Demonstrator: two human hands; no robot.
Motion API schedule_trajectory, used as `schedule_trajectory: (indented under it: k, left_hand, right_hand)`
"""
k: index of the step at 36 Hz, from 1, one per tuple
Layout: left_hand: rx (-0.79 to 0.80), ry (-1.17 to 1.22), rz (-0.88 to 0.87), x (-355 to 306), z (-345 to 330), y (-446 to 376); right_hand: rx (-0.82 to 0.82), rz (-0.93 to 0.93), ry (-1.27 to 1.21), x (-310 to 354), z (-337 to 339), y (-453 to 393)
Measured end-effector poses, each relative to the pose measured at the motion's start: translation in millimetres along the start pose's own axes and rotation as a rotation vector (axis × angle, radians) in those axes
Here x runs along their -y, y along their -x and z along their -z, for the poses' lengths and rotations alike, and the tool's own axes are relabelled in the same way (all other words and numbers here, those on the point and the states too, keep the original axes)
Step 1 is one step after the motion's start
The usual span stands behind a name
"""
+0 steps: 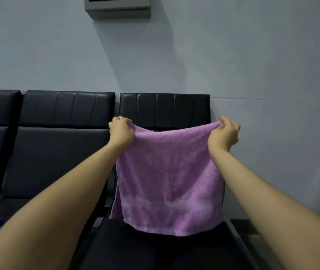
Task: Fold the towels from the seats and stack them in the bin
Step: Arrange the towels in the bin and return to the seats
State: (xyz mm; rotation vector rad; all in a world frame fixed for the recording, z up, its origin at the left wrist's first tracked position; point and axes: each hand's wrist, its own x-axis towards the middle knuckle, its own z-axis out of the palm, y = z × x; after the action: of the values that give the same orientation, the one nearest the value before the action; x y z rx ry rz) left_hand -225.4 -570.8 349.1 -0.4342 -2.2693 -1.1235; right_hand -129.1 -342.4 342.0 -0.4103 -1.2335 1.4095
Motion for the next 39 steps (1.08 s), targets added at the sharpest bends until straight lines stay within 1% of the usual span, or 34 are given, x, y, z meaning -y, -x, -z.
schedule_trajectory:
  k: [2,4,9,13,15,17,20,24,28,31,34,36,39]
  left_hand:
    - [-0.049,0.067,-0.001,1,3,-2]
    - [-0.077,0.097,0.001,2,5,-2]
    - [-0.105,0.152,0.064,7,2,6]
    - [-0.112,0.189,0.157,9,-3,12]
    - [-0.105,0.213,0.173,9,-4,14]
    - [-0.074,0.199,0.162,12,-4,15]
    - [0.008,0.080,0.089,17,-5,12]
    - [0.177,-0.210,0.036,13,-9,17]
    - [0.267,-0.378,-0.026,17,-15,20]
    - [0.287,-0.524,-0.069,21,-17,21]
    - [0.271,-0.659,-0.134,22,-20,23]
    - [0.246,-0.762,-0.157,25,-20,23]
    - [0.197,-0.839,-0.183,29,-21,21]
  right_hand:
    - [0.017,0.057,0.036,3,-2,2]
    - [0.019,0.069,0.060,3,-2,1]
    - [-0.049,0.107,0.232,-2,-2,10]
    - [-0.076,0.050,0.262,-8,-2,10]
    - [-0.075,0.021,0.281,-13,0,9]
    - [-0.067,0.038,0.338,-16,3,9]
    - [-0.017,0.101,0.503,-22,10,7]
    - [0.074,0.236,0.770,-28,20,7]
    - [0.146,0.370,1.028,-33,27,4]
    - [0.178,0.445,1.187,-38,31,4]
    - [0.179,0.505,1.340,-42,32,5]
    - [0.186,0.526,1.409,-41,34,4]
    - [0.253,0.573,1.467,-35,35,-1]
